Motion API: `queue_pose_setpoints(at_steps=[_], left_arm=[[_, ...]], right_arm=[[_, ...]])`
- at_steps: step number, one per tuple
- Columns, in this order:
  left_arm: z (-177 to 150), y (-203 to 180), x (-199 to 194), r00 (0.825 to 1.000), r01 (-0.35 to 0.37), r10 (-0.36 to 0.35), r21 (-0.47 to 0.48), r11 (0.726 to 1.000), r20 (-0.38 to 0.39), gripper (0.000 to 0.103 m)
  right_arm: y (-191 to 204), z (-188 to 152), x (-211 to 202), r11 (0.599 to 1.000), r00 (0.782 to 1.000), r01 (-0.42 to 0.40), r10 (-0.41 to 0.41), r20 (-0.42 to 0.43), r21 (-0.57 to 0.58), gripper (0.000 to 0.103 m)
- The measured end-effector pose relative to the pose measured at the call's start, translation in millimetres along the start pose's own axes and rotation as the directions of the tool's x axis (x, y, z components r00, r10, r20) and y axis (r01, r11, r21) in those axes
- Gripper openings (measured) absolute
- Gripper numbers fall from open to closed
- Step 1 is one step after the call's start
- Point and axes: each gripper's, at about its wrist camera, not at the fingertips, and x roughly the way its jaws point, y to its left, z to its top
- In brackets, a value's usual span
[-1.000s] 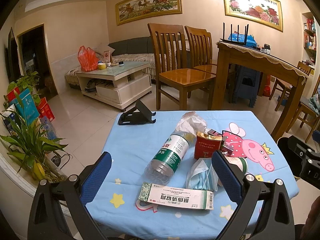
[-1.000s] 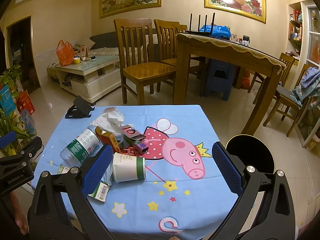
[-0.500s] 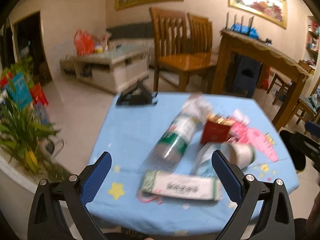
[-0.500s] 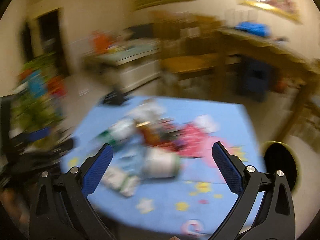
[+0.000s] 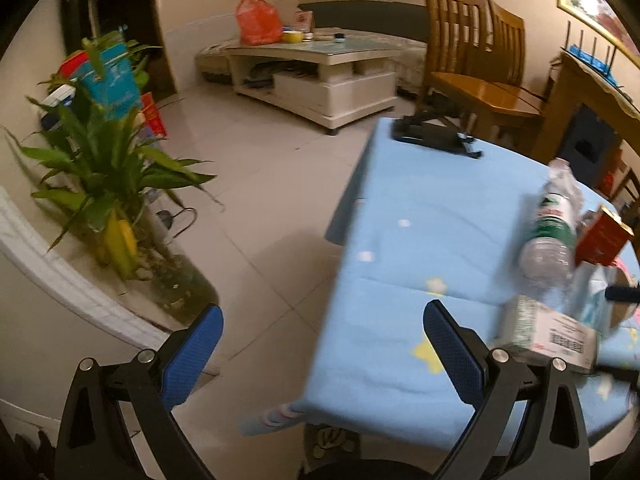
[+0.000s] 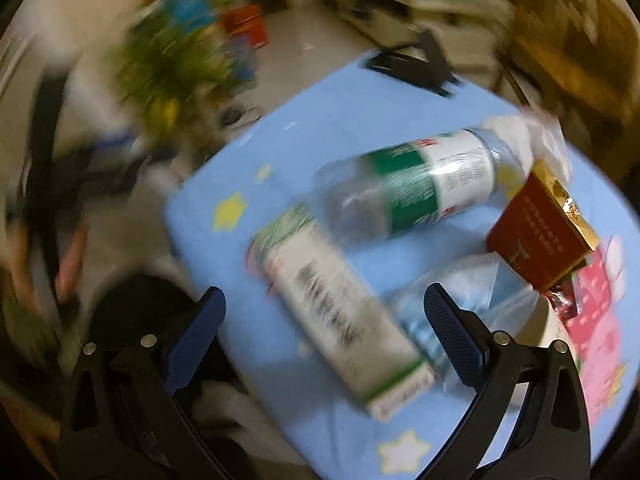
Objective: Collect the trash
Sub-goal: 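Grasp the green-label water bottle with the right tool while the left tool grasps the white ointment box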
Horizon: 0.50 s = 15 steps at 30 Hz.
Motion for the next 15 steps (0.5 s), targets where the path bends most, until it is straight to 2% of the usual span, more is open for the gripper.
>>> queue_pose_setpoints(at_steps=[1, 3, 5, 6, 7, 8, 9, 10, 11, 12, 15], left_arm=[[-1, 4, 1, 1.0, -0.011, 0.011, -0.002, 1.0, 0.005, 0.097], [0, 9, 6, 1.0, -0.025, 0.025, -0.01, 1.0, 0.006, 0.097], [1, 12, 11, 1.0, -0.024, 0.024, -0.016, 1.0, -0.001, 0.097], [1, 11, 12, 1.0, -0.025, 0.025, -0.011, 1.0, 0.0, 0.097], [1, 10, 12, 1.0, -0.026, 0.026, -0.004, 1.0, 0.003, 0.097], [1, 8, 11, 1.0, -0.029, 0.029, 0.007, 1.0, 0.01, 0.097], [0, 6, 10, 0.999, -0.032, 0.032, 0.016, 0.999, 0.017, 0.097], [0, 4, 9, 0.999, -0.035, 0.034, 0.03, 0.999, 0.026, 0.097], [-1, 1, 7, 0.999, -0.038, 0.037, 0.045, 0.998, 0.035, 0.097], [-1, -3, 6, 0.998, -0.043, 0.041, 0.057, 0.997, 0.041, 0.097], [-2, -10, -1, 0.997, -0.036, 0.029, 0.111, 0.993, 0.071, 0.097]], right_arm=[[-13, 10, 5, 0.995, 1.0, -0.025, 0.024, 0.007, 0.099, 0.098], [-36, 24, 18, 0.945, 1.0, -0.02, 0.02, 0.003, 0.326, 0.098], [-63, 31, 35, 0.822, 0.999, -0.047, 0.054, 0.003, 0.568, 0.098], [-69, 33, 43, 0.767, 0.998, -0.054, 0.053, 0.021, 0.64, 0.098], [-73, 40, 49, 0.748, 0.999, -0.046, 0.036, 0.028, 0.663, 0.098], [-74, 49, 55, 0.745, 1.0, -0.006, -0.012, 0.022, 0.667, 0.098], [-72, 54, 61, 0.743, 0.998, 0.051, -0.07, 0.002, 0.668, 0.094], [-74, 57, 65, 0.733, 0.996, 0.071, -0.092, -0.004, 0.677, 0.088], [-76, 59, 70, 0.724, 0.995, 0.078, -0.094, -0.014, 0.685, 0.075], [-74, 58, 72, 0.722, 0.997, 0.063, -0.082, -0.006, 0.689, 0.073], [-64, 58, 75, 0.774, 0.997, 0.071, -0.077, -0.017, 0.629, 0.071]])
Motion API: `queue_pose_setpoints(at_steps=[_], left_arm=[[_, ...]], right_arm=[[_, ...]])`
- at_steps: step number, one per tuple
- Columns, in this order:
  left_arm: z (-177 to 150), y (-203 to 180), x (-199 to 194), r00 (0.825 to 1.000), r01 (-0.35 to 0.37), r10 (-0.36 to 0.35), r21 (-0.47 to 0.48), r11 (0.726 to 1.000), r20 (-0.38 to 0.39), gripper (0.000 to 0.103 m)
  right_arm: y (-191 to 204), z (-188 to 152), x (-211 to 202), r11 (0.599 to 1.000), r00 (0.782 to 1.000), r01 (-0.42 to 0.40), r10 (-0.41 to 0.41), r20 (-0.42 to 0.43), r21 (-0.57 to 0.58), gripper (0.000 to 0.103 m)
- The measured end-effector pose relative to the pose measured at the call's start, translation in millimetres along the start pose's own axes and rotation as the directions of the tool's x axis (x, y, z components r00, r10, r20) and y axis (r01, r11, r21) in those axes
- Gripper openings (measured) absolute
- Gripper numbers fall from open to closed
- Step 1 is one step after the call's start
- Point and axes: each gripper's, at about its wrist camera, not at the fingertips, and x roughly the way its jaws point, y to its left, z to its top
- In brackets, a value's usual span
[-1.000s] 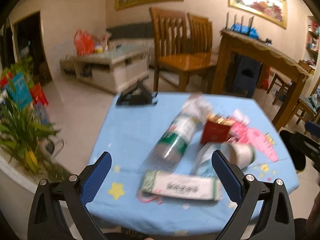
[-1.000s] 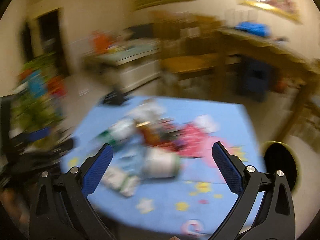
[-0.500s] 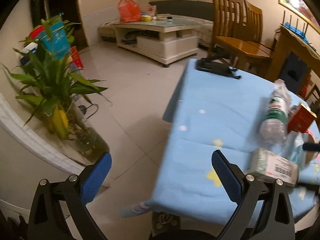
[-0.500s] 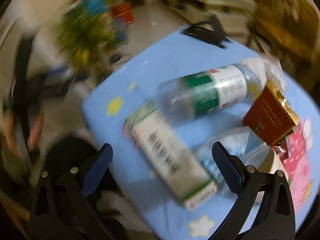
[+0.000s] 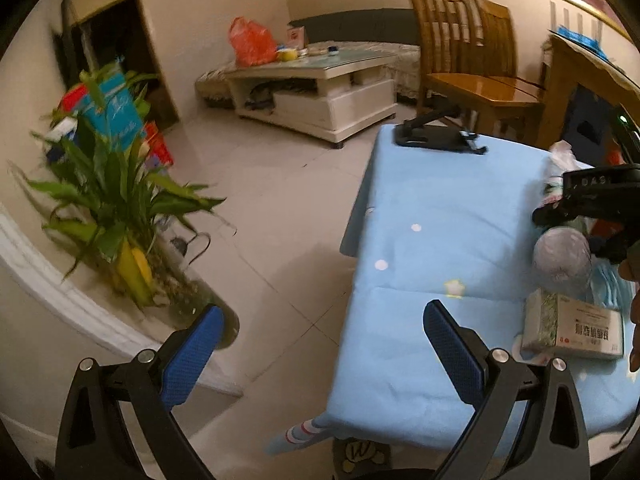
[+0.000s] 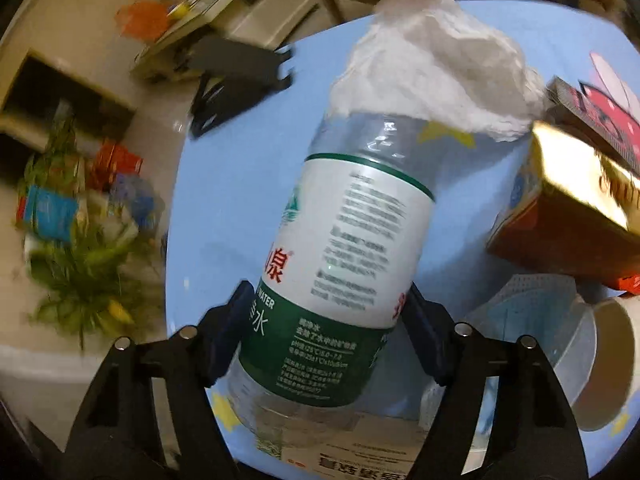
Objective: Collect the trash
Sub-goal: 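Grasp the green-label water bottle with the right tool while the left tool grasps the white ointment box, then carry the bottle and ointment box to the black bin and release both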
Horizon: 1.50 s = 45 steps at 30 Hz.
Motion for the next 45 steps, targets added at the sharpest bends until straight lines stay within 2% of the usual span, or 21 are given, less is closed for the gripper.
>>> queue_pose_setpoints(at_steps=[4, 6, 9, 12, 15, 16, 17, 19, 21, 23, 24, 26, 28, 29, 31, 33, 35, 37, 41, 43, 45], left_arm=[[2, -7, -7, 0.998, 0.049, -0.05, 0.036, 0.998, 0.031, 0.097], [5, -10, -6, 0.996, 0.081, -0.082, 0.038, 0.996, 0.031, 0.097], [10, -16, -6, 0.992, 0.121, -0.122, 0.036, 0.992, 0.027, 0.097], [15, -22, -10, 0.983, 0.179, -0.18, 0.029, 0.983, 0.022, 0.097], [17, -39, -22, 0.969, 0.233, -0.239, 0.079, 0.969, 0.063, 0.097], [16, -49, -28, 0.953, 0.28, -0.292, 0.132, 0.951, 0.085, 0.097], [15, -58, -31, 0.932, 0.33, -0.351, 0.187, 0.925, 0.092, 0.097], [9, -85, -35, 0.875, 0.433, -0.48, 0.343, 0.834, 0.063, 0.097], [3, -109, -35, 0.837, 0.469, -0.547, 0.49, 0.735, 0.019, 0.097], [-2, -136, -29, 0.797, 0.5, -0.599, 0.638, 0.586, -0.073, 0.097], [-2, -147, -23, 0.771, 0.534, -0.621, 0.677, 0.506, -0.144, 0.097], [-4, -166, -14, 0.73, 0.587, -0.631, 0.714, 0.382, -0.262, 0.097], [-13, -184, 0, 0.706, 0.624, -0.596, 0.734, 0.269, -0.383, 0.097], [-19, -192, 8, 0.707, 0.628, -0.572, 0.742, 0.235, -0.417, 0.097], [-32, -202, 23, 0.723, 0.63, -0.509, 0.749, 0.206, -0.467, 0.097], [-42, -197, 23, 0.703, 0.629, -0.536, 0.76, 0.164, -0.466, 0.098], [-47, -195, 20, 0.704, 0.617, -0.536, 0.775, 0.137, -0.466, 0.098], [-51, -192, 17, 0.69, 0.62, -0.547, 0.777, 0.109, -0.474, 0.098], [-51, -197, 17, 0.7, 0.618, -0.518, 0.78, 0.095, -0.492, 0.098], [-51, -199, 17, 0.694, 0.616, -0.531, 0.783, 0.089, -0.486, 0.097], [-45, -214, 18, 0.689, 0.621, -0.544, 0.777, 0.102, -0.479, 0.085]], right_arm=[[-16, -16, -23, 0.988, 0.988, -0.152, 0.152, -0.016, 0.008, 0.069], [-29, -19, -41, 0.964, 0.964, -0.263, 0.264, -0.024, 0.028, 0.069], [-41, -14, -62, 0.911, 0.912, -0.408, 0.41, -0.03, 0.058, 0.069], [-52, -11, -73, 0.793, 0.794, -0.594, 0.605, -0.059, 0.137, 0.069], [-66, -18, -102, 0.732, 0.734, -0.672, 0.678, -0.033, 0.115, 0.069], [-73, -20, -112, 0.719, 0.722, -0.686, 0.692, -0.017, 0.106, 0.069], [-84, -23, -124, 0.71, 0.714, -0.697, 0.7, 0.006, 0.1, 0.069], [-111, -29, -149, 0.703, 0.709, -0.705, 0.702, 0.064, 0.093, 0.069], [-140, -34, -172, 0.715, 0.72, -0.694, 0.684, 0.12, 0.088, 0.069], [-160, -38, -180, 0.721, 0.726, -0.686, 0.669, 0.157, 0.096, 0.069], [-170, -43, -185, 0.723, 0.728, -0.683, 0.663, 0.177, 0.103, 0.069], [-188, -50, -190, 0.719, 0.726, -0.684, 0.654, 0.214, 0.123, 0.069], [-208, -61, -195, 0.714, 0.723, -0.685, 0.642, 0.255, 0.145, 0.069], [-224, -71, -211, 0.711, 0.721, -0.686, 0.638, 0.27, 0.152, 0.069], [-243, -76, -214, 0.703, 0.714, -0.692, 0.632, 0.3, 0.167, 0.069], [-256, -78, -217, 0.691, 0.707, -0.7, 0.635, 0.313, 0.178, 0.069], [-261, -79, -219, 0.689, 0.704, -0.702, 0.632, 0.324, 0.18, 0.069], [-266, -82, -222, 0.687, 0.702, -0.704, 0.633, 0.327, 0.181, 0.07], [-272, -83, -214, 0.665, 0.687, -0.721, 0.651, 0.323, 0.194, 0.07], [-275, -86, -212, 0.661, 0.686, -0.723, 0.652, 0.323, 0.201, 0.07], [-279, -90, -213, 0.658, 0.685, -0.724, 0.649, 0.331, 0.208, 0.07]])
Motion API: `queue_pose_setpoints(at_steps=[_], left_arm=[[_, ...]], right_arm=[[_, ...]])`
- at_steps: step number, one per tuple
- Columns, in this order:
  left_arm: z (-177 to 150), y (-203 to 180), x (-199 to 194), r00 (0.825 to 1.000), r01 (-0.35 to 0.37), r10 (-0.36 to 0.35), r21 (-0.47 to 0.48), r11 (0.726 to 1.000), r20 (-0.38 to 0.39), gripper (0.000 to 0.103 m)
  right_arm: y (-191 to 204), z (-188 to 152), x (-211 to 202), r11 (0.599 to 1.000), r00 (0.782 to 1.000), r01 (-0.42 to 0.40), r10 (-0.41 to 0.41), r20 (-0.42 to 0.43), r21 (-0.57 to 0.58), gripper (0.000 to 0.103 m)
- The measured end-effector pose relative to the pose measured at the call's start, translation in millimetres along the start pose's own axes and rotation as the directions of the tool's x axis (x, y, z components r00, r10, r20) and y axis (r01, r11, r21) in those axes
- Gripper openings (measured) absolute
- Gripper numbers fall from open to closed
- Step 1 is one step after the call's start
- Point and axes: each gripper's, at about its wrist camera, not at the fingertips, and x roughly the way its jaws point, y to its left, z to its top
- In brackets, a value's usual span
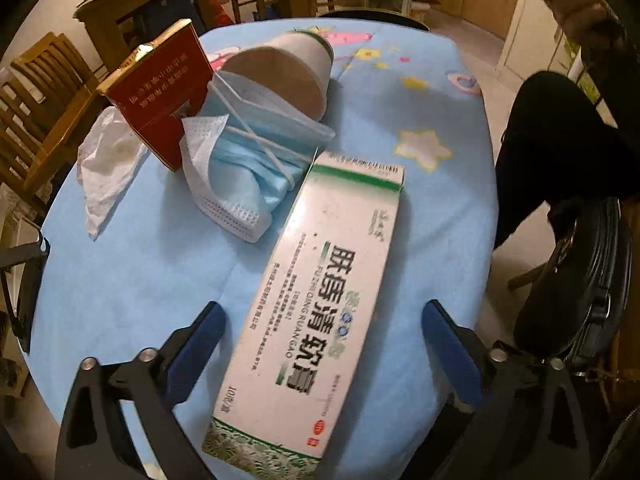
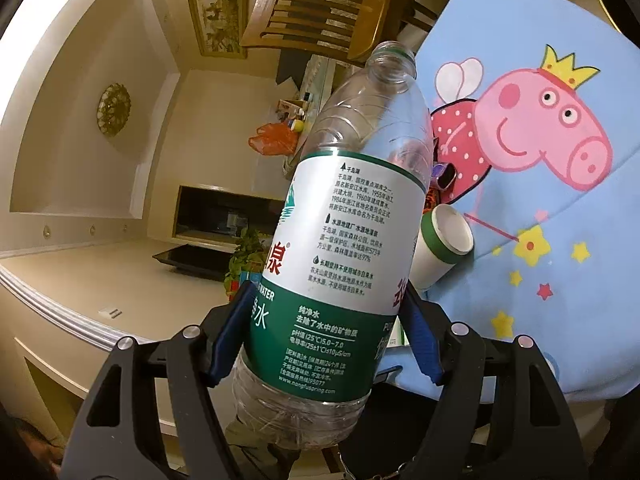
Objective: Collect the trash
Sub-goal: 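Carry the bottle and ointment box to the black bin and release both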
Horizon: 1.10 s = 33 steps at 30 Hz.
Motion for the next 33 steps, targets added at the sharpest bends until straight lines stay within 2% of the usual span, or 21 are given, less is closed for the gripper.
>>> queue_pose_setpoints(at_steps=[1, 2, 4, 8, 13, 17, 19, 21, 23, 24, 25, 26, 27, 28, 29, 31, 33], left_arm=[[1, 0, -4, 1.0, -0.012, 0.012, -0.016, 1.0, 0.025, 0.071], [2, 4, -8, 0.999, -0.019, 0.022, -0.056, 0.998, 0.044, 0.053], [3, 6, -6, 0.998, -0.06, 0.064, -0.114, 0.992, 0.03, 0.054], [1, -3, -8, 0.997, -0.066, 0.069, -0.09, 0.994, 0.035, 0.049], [-4, -13, -22, 0.991, -0.124, 0.127, -0.064, 0.99, 0.048, 0.049], [-11, 6, -52, 0.983, -0.113, 0.135, -0.169, 0.979, 0.125, 0.048], [-17, 17, -81, 0.966, -0.085, 0.144, -0.259, 0.962, 0.216, 0.048], [-23, 35, -121, 0.923, -0.058, 0.193, -0.376, 0.925, 0.334, 0.048], [-28, 51, -147, 0.883, -0.031, 0.237, -0.456, 0.889, 0.404, 0.048], [-30, 57, -161, 0.858, -0.031, 0.276, -0.492, 0.87, 0.434, 0.048], [-27, 56, -167, 0.843, -0.044, 0.302, -0.502, 0.863, 0.445, 0.048], [-23, 55, -172, 0.827, -0.061, 0.329, -0.51, 0.858, 0.455, 0.048], [-16, 53, -176, 0.814, -0.07, 0.346, -0.512, 0.856, 0.467, 0.048], [-5, 49, -178, 0.798, -0.067, 0.353, -0.51, 0.858, 0.489, 0.048], [6, 45, -177, 0.788, -0.054, 0.347, -0.505, 0.862, 0.508, 0.048], [40, 33, -167, 0.778, -0.025, 0.314, -0.472, 0.881, 0.544, 0.048], [80, 21, -149, 0.778, 0.005, 0.266, -0.429, 0.903, 0.569, 0.048]], right_arm=[[1, -2, -4, 1.0, 1.0, 0.005, -0.005, 0.006, 0.0, 0.07], [1, -2, -7, 1.0, 1.0, 0.011, -0.011, 0.011, 0.002, 0.07], [1, -4, -10, 1.0, 1.0, 0.011, -0.011, 0.016, 0.007, 0.07], [8, -9, -11, 1.0, 1.0, 0.023, -0.023, 0.021, 0.003, 0.07], [9, -9, -13, 1.0, 0.999, 0.027, -0.027, 0.038, 0.003, 0.07], [10, -8, -14, 1.0, 0.998, 0.028, -0.028, 0.048, -0.005, 0.07], [12, -8, -18, 1.0, 0.998, 0.023, -0.022, 0.057, -0.008, 0.07], [12, -3, -29, 0.999, 0.996, 0.033, -0.031, 0.089, -0.022, 0.07], [10, 5, -44, 0.996, 0.987, 0.078, -0.071, 0.146, -0.046, 0.07], [11, 10, -56, 0.987, 0.972, 0.142, -0.125, 0.199, -0.072, 0.07], [12, 13, -64, 0.976, 0.956, 0.197, -0.17, 0.24, -0.093, 0.069], [15, 19, -77, 0.939, 0.909, 0.32, -0.266, 0.321, -0.129, 0.067], [15, 25, -85, 0.89, 0.853, 0.432, -0.35, 0.387, -0.147, 0.066], [12, 30, -90, 0.853, 0.812, 0.501, -0.406, 0.42, -0.144, 0.066], [2, 40, -96, 0.822, 0.771, 0.558, -0.463, 0.437, -0.114, 0.063], [-20, 58, -107, 0.797, 0.728, 0.603, -0.53, 0.435, -0.039, 0.058], [-38, 75, -114, 0.743, 0.664, 0.669, -0.604, 0.442, 0.012, 0.049]])
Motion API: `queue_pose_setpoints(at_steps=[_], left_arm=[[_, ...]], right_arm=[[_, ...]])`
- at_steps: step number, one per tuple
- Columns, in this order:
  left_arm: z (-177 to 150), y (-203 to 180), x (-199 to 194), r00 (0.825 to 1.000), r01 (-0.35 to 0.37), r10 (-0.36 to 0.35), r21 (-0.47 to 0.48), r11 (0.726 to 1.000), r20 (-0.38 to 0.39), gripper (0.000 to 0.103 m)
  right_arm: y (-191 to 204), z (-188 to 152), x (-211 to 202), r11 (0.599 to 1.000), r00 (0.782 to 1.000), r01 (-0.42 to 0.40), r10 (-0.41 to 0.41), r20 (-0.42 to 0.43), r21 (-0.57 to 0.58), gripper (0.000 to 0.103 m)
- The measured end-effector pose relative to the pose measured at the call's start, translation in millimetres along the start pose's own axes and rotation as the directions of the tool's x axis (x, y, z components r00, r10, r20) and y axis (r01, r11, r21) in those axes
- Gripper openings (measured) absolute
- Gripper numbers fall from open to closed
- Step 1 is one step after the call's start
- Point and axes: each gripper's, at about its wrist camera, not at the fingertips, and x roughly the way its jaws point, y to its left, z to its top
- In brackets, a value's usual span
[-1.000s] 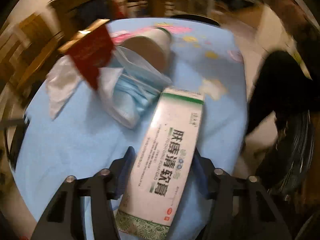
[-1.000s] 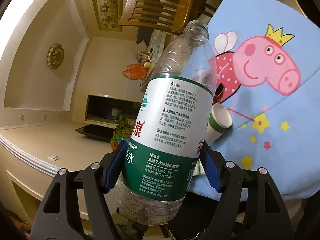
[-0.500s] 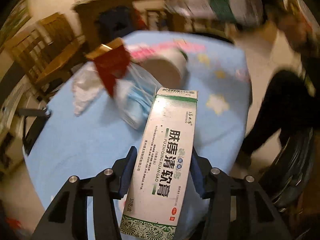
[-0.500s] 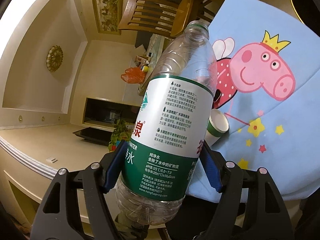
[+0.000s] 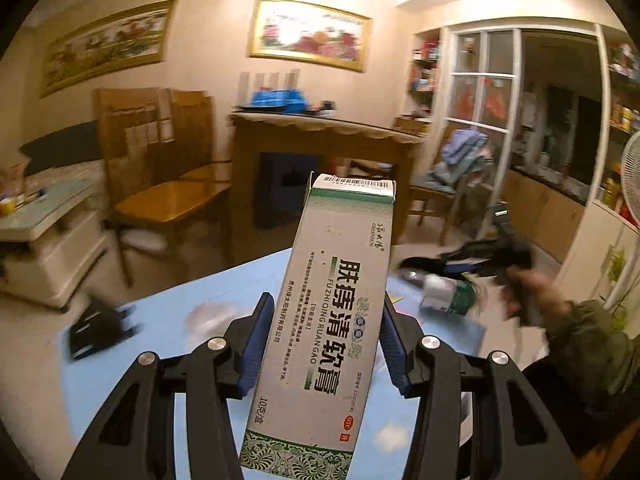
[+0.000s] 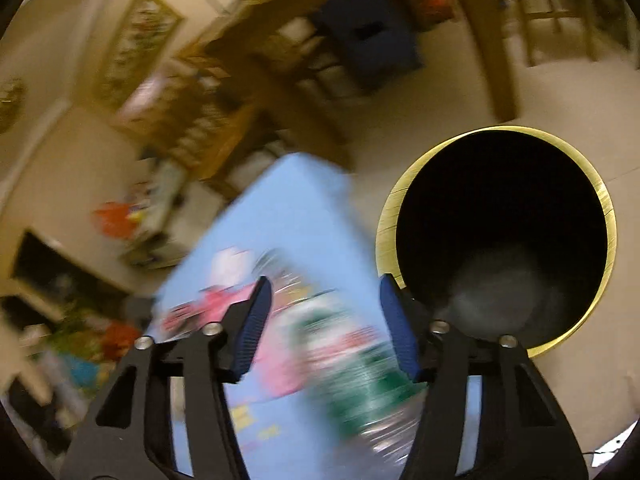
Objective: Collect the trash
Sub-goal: 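Carry the bottle and ointment box to the black bin and release both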
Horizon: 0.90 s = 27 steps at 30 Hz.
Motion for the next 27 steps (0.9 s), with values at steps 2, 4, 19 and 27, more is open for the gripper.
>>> queue_pose_setpoints(at_steps=[2, 4, 19, 27], left_arm=[[11, -26, 32, 0.998, 0.054, -0.054, 0.011, 0.998, -0.012, 0.048], [23, -56, 67, 0.993, 0.115, -0.114, 0.026, 0.993, -0.021, 0.048], [33, -162, 314, 0.941, 0.166, -0.151, 0.022, 0.986, -0.304, 0.049], [36, -181, 361, 0.921, 0.182, -0.138, 0.089, 0.979, -0.364, 0.051]], right_arm=[[-24, 11, 12, 0.992, 0.992, 0.126, -0.127, 0.007, 0.028, 0.049], [-43, 16, 10, 0.991, 0.993, 0.106, -0.109, 0.036, 0.084, 0.049], [-131, 37, -73, 0.965, 0.949, -0.094, 0.014, 0.315, 0.243, 0.059], [-157, 46, -93, 0.951, 0.933, -0.148, 0.043, 0.357, 0.271, 0.061]])
